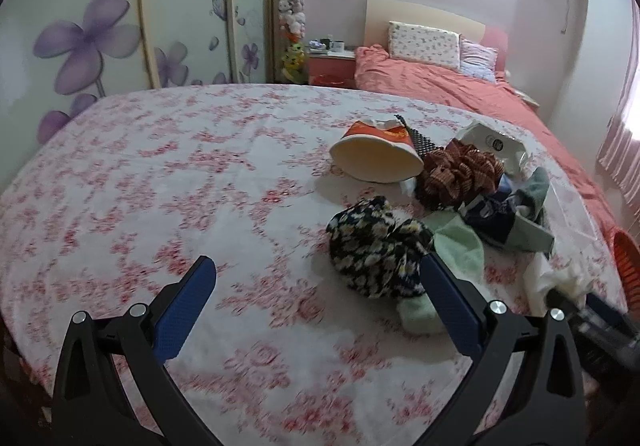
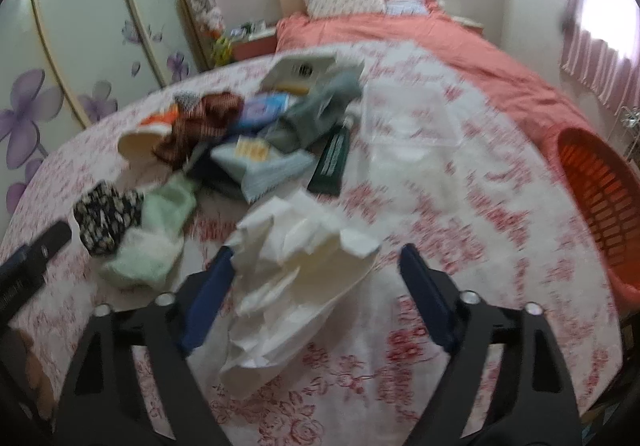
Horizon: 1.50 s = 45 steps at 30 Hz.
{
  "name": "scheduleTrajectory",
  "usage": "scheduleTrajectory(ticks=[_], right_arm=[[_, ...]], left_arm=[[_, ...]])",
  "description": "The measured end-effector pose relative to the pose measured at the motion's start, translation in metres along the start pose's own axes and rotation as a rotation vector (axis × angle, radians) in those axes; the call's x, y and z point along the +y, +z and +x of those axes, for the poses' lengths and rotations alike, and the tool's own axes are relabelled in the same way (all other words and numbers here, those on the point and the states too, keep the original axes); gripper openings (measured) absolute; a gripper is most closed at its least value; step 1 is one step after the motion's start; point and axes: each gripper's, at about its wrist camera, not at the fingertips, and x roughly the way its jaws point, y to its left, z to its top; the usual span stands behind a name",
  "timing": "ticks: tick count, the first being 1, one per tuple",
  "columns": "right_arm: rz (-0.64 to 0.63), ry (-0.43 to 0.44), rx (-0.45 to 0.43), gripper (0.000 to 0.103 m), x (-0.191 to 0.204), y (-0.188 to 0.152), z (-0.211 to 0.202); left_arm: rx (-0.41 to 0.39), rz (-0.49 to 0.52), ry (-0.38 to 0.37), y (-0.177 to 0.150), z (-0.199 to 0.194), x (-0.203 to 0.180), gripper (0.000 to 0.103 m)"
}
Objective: Collect trash
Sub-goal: 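Grasp the white tissue with the right gripper while the left grasps the black floral cloth, then carry both items over the orange basket and open both grippers to drop them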
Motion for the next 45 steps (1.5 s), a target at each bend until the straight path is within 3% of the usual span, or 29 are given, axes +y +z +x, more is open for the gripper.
scheduleTrajectory(ticks=[3,11,17,23,24,28,30,39,45], right_arm=[[-0.017,0.065,0.020,0.046,0.005,-0.004,0.005],[-0.062,0.053,-0.040,0.041,0.002,-0.006,-0.017],[-0.038,0.026,-0.058,0.041,-0.017,-0.005,-0.026],[-0.035,0.010,-0.055,0.041,-0.024,-0.007,-0.026],[-0.032,0.009,-0.054,0.041,-0.026,-0.007,-0.026],[-0.023,0.003,-0.056,0.041,-0.031,-0.008,-0.027],[-0.022,0.001,-0.061,0.041,-0.034,-0.008,-0.029],[-0.003,-0.008,-0.106,0.041,-0.048,-0.001,-0.046],[0.033,-0.026,-0.152,0.041,-0.074,0.006,-0.066]], left_arm=[[0.011,-0.005,-0.028,0.006,0.007,0.000,0.101],[0.011,0.009,-0.077,0.013,0.013,-0.003,0.098],[0.056,0.021,-0.132,0.014,0.025,-0.011,0.086],[0.141,0.015,-0.196,0.007,0.043,-0.017,0.060],[0.152,0.008,-0.211,0.006,0.046,-0.016,0.050],[0.144,-0.016,-0.249,0.008,0.043,-0.013,0.027],[0.129,-0.004,-0.253,0.010,0.039,-0.014,0.021],[0.066,0.023,-0.261,0.023,0.016,-0.025,0.019],[0.005,0.085,-0.326,0.030,-0.017,-0.063,0.019]])
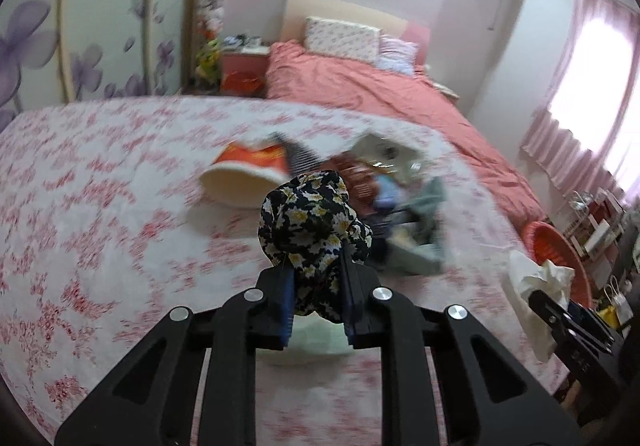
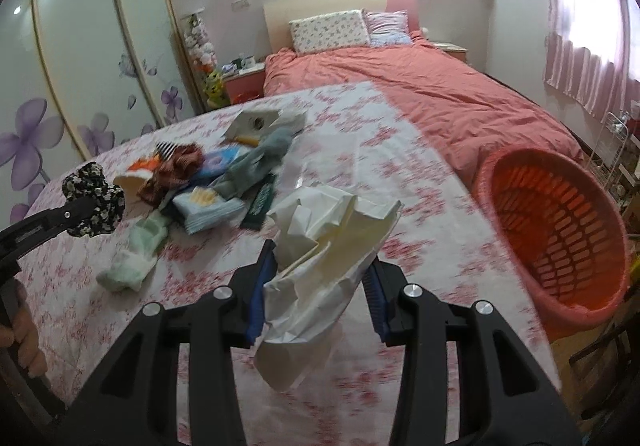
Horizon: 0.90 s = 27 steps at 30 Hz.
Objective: Collect trash
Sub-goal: 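Carry both items over the orange basket and open both grippers to drop them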
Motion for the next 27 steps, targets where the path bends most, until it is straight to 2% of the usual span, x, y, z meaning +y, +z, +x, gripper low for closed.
scheduleTrajectory(ticks=[10,19,27], right_arm=[[0.096,-0.100,-0.076,0.041,-0.079,0.018,-0.029],[0.203,-0.219,-0.121,0.041,-0.165,0.025,-0.045],[0.272,-0.264,-0.127,0.042,-0.224,0.022,-0.045]], left_arm=[[-0.018,0.127,-0.184,0.004,0.002,-0.109,0.019],[0.048,0.222,-0.347,-0.009,0.037,-0.206,0.019],[0.107,0.302,-0.452,-0.028,0.060,-0.279,0.019]])
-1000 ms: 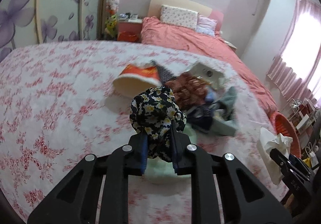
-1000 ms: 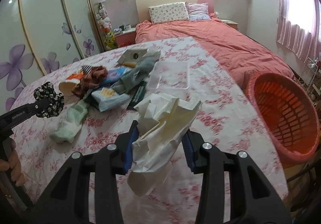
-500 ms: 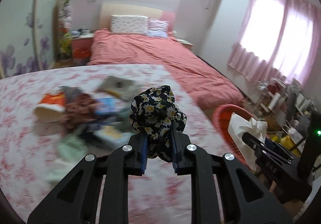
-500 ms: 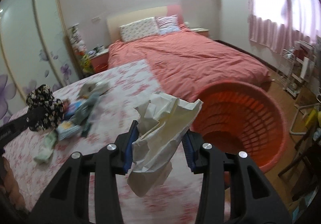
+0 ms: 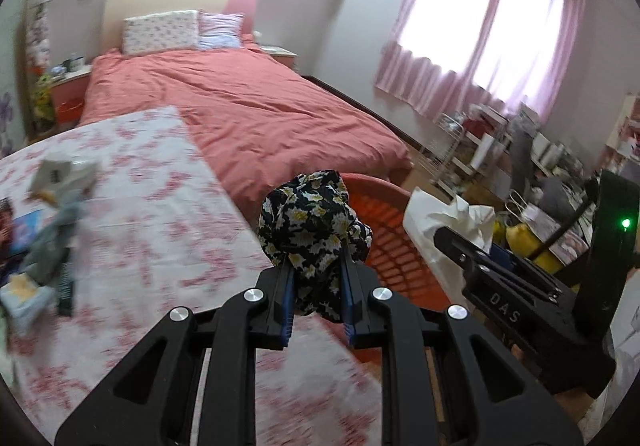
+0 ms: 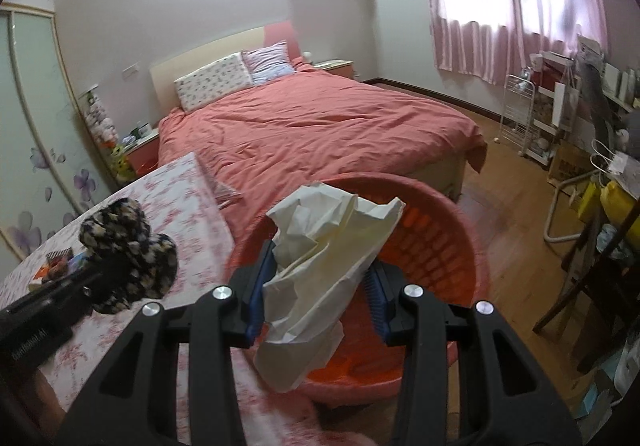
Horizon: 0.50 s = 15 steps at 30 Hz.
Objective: Collect trash
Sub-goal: 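Carry both items over the orange basket and open both grippers to drop them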
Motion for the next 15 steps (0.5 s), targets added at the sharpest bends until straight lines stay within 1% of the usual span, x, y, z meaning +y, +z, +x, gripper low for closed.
scheduleTrajectory(ticks=[5,10,15], right_arm=[[0.033,-0.016,0.001,0.042,-0.025,0.003,0.010],[0.059,-0.023,0.007,0.042,-0.045,0.007,0.023],[0.077,-0.021,0.013,0.042,-0.053,0.010,0.033]], left_arm=[[0.051,0.015,-0.041,-0.003,0.027,-0.017,0.019],[0.088,0.023,-0.052,-0.001,0.049,-0.034,0.019],[0.111,0.015,-0.052,0.000,0.059,-0.037,0.019]])
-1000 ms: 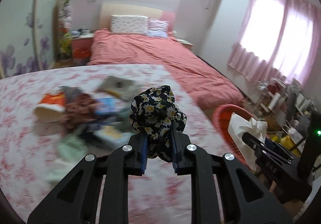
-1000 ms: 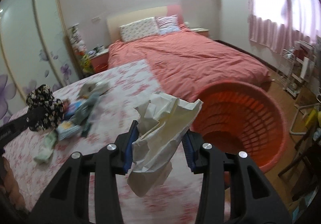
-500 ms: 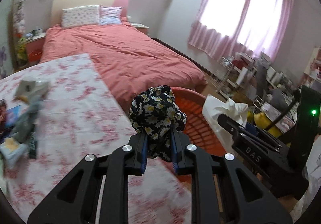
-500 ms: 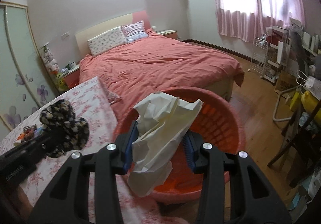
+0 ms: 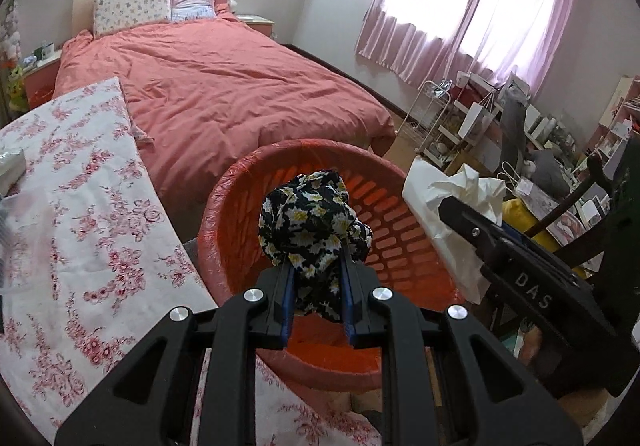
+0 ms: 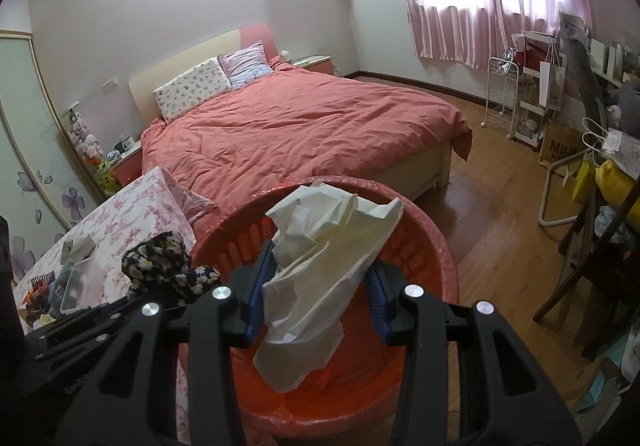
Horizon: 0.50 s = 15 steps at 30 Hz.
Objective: Collect trash
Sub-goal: 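Carry both items over the orange basket and open both grippers to drop them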
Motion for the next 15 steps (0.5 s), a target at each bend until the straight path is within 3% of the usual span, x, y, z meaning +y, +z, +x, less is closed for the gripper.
scheduleTrajectory(ticks=[4,7,9,12,15], right_arm=[[0.016,0.021,0.003,0.047,-0.002,0.005,0.006],[0.024,0.020,0.000,0.056,-0.003,0.006,0.008],[0.027,0.020,-0.004,0.063,-0.004,0.006,0.007],[0.026,0.018,-0.005,0.066,-0.004,0.006,0.007],[0.027,0.011,-0.002,0.066,-0.005,0.006,0.005]], left_arm=[[0.009,0.003,0.013,0.001,0.004,-0.001,0.023],[0.013,-0.006,0.023,0.002,0.005,0.000,0.040],[0.014,-0.010,0.026,0.001,0.005,0.001,0.045],[0.016,-0.013,0.039,0.000,0.005,0.004,0.052],[0.018,-0.023,0.058,-0.001,0.003,0.009,0.052]])
